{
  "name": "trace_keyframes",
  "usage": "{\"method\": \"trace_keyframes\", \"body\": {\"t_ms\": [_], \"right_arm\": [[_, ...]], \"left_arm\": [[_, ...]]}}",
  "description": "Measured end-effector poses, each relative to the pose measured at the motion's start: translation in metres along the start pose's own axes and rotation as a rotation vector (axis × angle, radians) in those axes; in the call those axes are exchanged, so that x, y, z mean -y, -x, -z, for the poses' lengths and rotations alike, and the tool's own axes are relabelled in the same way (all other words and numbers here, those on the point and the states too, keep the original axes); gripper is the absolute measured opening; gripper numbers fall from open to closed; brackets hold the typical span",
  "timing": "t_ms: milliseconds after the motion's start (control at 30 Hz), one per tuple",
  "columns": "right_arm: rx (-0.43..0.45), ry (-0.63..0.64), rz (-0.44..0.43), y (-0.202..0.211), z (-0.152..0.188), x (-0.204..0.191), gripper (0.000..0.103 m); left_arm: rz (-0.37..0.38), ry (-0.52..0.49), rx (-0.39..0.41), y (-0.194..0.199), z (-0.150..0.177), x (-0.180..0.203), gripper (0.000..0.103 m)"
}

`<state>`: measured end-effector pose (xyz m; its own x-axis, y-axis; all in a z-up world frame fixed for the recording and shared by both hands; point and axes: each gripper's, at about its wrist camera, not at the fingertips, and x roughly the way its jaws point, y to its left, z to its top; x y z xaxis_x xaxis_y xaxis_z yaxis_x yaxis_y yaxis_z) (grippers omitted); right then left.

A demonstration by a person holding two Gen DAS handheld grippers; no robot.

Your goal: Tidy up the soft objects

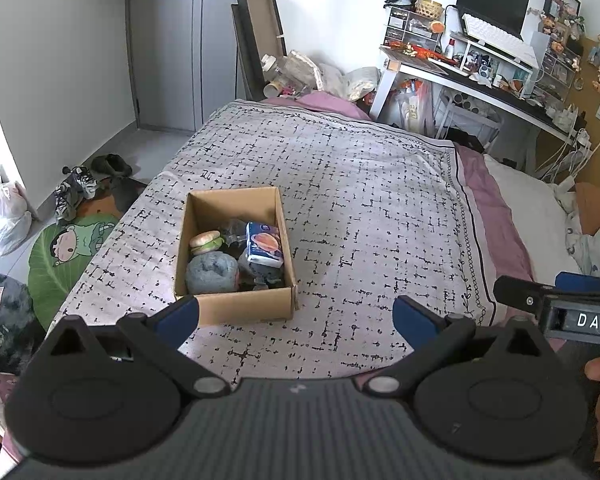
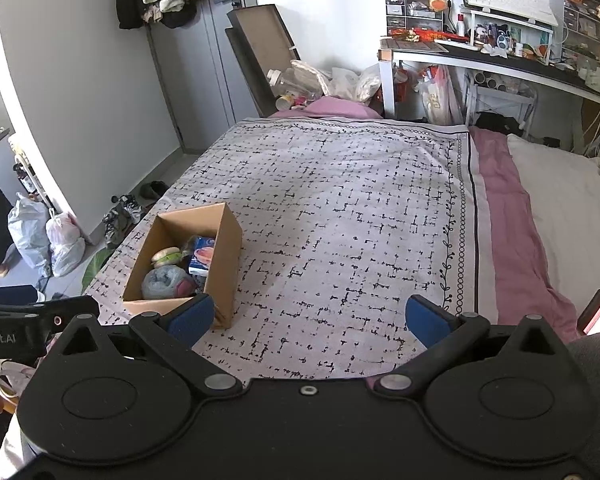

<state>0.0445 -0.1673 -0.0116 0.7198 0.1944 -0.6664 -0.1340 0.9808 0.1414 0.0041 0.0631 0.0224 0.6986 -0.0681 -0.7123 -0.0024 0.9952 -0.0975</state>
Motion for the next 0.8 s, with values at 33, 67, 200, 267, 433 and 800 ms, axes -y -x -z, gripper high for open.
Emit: {"method": "trace_keyframes", "body": {"t_ms": [33, 67, 200, 267, 433, 800], "right_arm": [[0.000, 0.002, 0.001, -0.0002, 0.0000, -0.0001, 0.103], [0.000, 0.002, 0.000, 0.0000, 0.0000, 0.0000, 0.103], [0.002, 0.006, 0.006, 0.0006, 0.0007, -0.0011, 0.103], [-0.003, 0.002, 0.009, -0.0003, 0.0007, -0.0002, 0.103], [-0.003, 0.000, 0.011, -0.0006, 0.0009, 0.0006, 0.103], [-0.005, 0.005, 0.021, -0.0013, 0.0020, 0.0010, 0.103]], "left_arm": [[0.002, 0.001, 0.000, 0.0001, 0.0002, -0.0003, 0.102], [0.007, 0.004, -0.001, 0.0001, 0.0001, -0.0008, 0.102], [0.015, 0.006, -0.003, 0.0001, 0.0001, -0.0006, 0.102], [0.014, 0.001, -0.004, -0.0004, 0.0003, 0.0003, 0.102], [0.013, 0.000, -0.004, -0.0005, 0.0003, 0.0006, 0.102], [0.014, -0.013, 0.020, 0.0002, 0.0021, 0.0036, 0.102]]}}
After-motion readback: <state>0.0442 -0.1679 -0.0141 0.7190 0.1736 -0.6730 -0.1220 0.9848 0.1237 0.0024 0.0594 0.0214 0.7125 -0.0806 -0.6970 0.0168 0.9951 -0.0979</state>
